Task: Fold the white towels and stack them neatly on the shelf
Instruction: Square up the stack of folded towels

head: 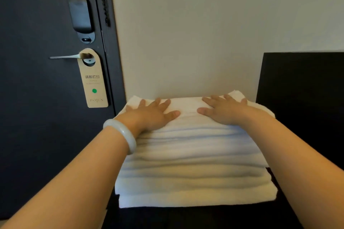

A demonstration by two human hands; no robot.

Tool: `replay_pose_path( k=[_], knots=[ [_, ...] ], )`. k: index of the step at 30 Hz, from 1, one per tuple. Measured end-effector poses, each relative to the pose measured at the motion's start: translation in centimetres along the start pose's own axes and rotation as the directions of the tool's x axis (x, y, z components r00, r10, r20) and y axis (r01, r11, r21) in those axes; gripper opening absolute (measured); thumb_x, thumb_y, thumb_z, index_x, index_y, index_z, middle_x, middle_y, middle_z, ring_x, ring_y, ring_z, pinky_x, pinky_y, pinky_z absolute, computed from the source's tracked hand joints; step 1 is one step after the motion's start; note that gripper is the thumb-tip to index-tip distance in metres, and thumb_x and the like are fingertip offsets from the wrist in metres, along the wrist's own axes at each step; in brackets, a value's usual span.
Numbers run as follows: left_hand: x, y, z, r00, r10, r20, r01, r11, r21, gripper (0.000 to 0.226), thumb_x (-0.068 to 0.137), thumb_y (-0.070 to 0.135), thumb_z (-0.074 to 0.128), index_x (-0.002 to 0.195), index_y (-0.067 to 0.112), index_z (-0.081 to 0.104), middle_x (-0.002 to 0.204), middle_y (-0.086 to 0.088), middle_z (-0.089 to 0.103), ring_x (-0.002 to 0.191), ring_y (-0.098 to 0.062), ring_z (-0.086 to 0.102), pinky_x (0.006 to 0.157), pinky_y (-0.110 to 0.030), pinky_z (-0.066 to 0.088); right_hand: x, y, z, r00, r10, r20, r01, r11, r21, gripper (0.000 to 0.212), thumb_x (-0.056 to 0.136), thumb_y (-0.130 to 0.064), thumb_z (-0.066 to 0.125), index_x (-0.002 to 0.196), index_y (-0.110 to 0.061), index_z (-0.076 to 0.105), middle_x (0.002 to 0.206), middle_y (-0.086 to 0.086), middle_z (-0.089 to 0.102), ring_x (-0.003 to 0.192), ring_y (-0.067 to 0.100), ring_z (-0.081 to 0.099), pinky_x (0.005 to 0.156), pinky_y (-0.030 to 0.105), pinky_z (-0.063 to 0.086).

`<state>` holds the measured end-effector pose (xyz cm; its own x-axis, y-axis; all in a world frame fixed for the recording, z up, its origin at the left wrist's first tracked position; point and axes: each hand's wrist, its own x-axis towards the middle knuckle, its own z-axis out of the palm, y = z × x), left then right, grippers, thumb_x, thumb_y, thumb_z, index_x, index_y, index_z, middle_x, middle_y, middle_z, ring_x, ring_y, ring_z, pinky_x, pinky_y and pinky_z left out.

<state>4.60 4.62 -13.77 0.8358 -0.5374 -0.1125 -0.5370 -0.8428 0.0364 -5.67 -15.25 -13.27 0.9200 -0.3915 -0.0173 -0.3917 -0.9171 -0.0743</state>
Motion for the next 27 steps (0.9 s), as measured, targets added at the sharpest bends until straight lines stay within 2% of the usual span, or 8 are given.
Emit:
replay_pose_path(
  k=[4,7,12,20,21,24,26,27],
  knots=[
    [1.4,-0.6,0.1,0.998,0.011,0.065,-0.015,0.997,0.072,0.107,0.043,0.103,-0.005,0.141,0.06,-0.017,0.161,0.016,-0.016,0.149,-0.035,-0.011,0.114,-0.066,-0.003,0.6,1.1,0.2,0.999,-0.014,0.031,0.015,0.999,-0.038,0.072,0.087,-0.08,0.016,0.151,-0.051,-0.002,0.163,-0.02,-0.004,0.151,0.026,-0.007,0.113,0.071,0.002],
    [1.7,-0.6,-0.2,0.995,0.018,0.098,-0.029,0.993,0.118,0.095,0.055,0.093,-0.003,0.142,0.057,-0.019,0.161,0.005,-0.019,0.148,-0.04,-0.01,0.116,-0.061,-0.006,0.9,1.4,0.4,0.999,-0.021,0.05,0.023,0.999,-0.046,0.076,0.081,-0.081,0.012,0.149,-0.054,-0.006,0.162,-0.021,-0.009,0.151,0.026,-0.012,0.11,0.072,-0.002],
    [0.4,-1.2,0.6,0.987,-0.005,0.16,0.008,1.0,-0.015,0.082,0.052,0.09,-0.004,0.126,0.069,-0.032,0.152,0.022,-0.036,0.145,-0.036,-0.026,0.107,-0.077,-0.001,0.9,0.4,1.0,0.995,0.026,0.096,-0.016,0.995,-0.1,0.077,0.078,-0.081,0.003,0.146,-0.053,-0.02,0.161,-0.017,-0.021,0.148,0.026,-0.022,0.11,0.071,-0.008],
    [-0.9,-0.8,0.8,0.986,0.01,0.164,-0.001,0.998,-0.056,0.074,0.065,0.086,-0.005,0.126,0.062,-0.04,0.145,0.014,-0.047,0.14,-0.041,-0.032,0.106,-0.077,-0.005,0.2,0.5,3.0,1.0,0.004,0.022,0.0,0.983,-0.183,0.076,0.077,-0.078,-0.019,0.142,-0.042,-0.036,0.147,-0.01,-0.039,0.144,0.03,-0.031,0.108,0.071,-0.012],
    [-1.0,-0.9,0.8,0.988,0.021,0.155,-0.012,0.998,-0.058,0.075,0.065,0.087,-0.006,0.127,0.061,-0.04,0.141,0.014,-0.05,0.14,-0.042,-0.033,0.105,-0.077,-0.005,0.0,0.4,3.3,1.0,-0.026,-0.014,0.023,0.984,-0.174,0.075,0.081,-0.077,-0.013,0.145,-0.042,-0.031,0.152,-0.006,-0.033,0.146,0.031,-0.026,0.108,0.071,-0.01],
    [-1.1,-1.0,1.0,0.99,0.057,0.132,-0.048,0.996,-0.072,0.08,0.057,0.089,-0.02,0.128,0.058,-0.042,0.138,0.012,-0.052,0.138,-0.044,-0.034,0.104,-0.078,-0.006,-0.2,0.2,3.2,0.999,0.017,0.035,-0.012,0.989,-0.148,0.072,0.095,-0.071,0.017,0.154,-0.031,0.021,0.158,0.005,0.022,0.145,0.04,0.019,0.102,0.074,0.011],
    [-1.4,-0.9,0.6,0.988,0.062,0.144,-0.051,0.996,-0.077,0.081,0.057,0.087,-0.024,0.129,0.056,-0.043,0.142,0.01,-0.051,0.138,-0.045,-0.035,0.105,-0.077,-0.006,-0.1,-0.1,2.4,0.995,0.04,0.092,-0.03,0.993,-0.111,0.074,0.094,-0.073,0.015,0.154,-0.029,0.023,0.157,0.005,0.02,0.144,0.039,0.018,0.103,0.075,0.01],
    [-1.5,-0.8,0.3,0.984,0.061,0.167,-0.048,0.995,-0.082,0.079,0.059,0.086,-0.022,0.129,0.055,-0.043,0.143,0.009,-0.051,0.137,-0.044,-0.035,0.106,-0.077,-0.006,0.0,-0.3,1.8,0.99,0.041,0.132,-0.027,0.994,-0.102,0.077,0.091,-0.076,0.005,0.155,-0.034,0.006,0.16,0.003,0.003,0.148,0.037,0.002,0.106,0.075,0.001]
  ],
)
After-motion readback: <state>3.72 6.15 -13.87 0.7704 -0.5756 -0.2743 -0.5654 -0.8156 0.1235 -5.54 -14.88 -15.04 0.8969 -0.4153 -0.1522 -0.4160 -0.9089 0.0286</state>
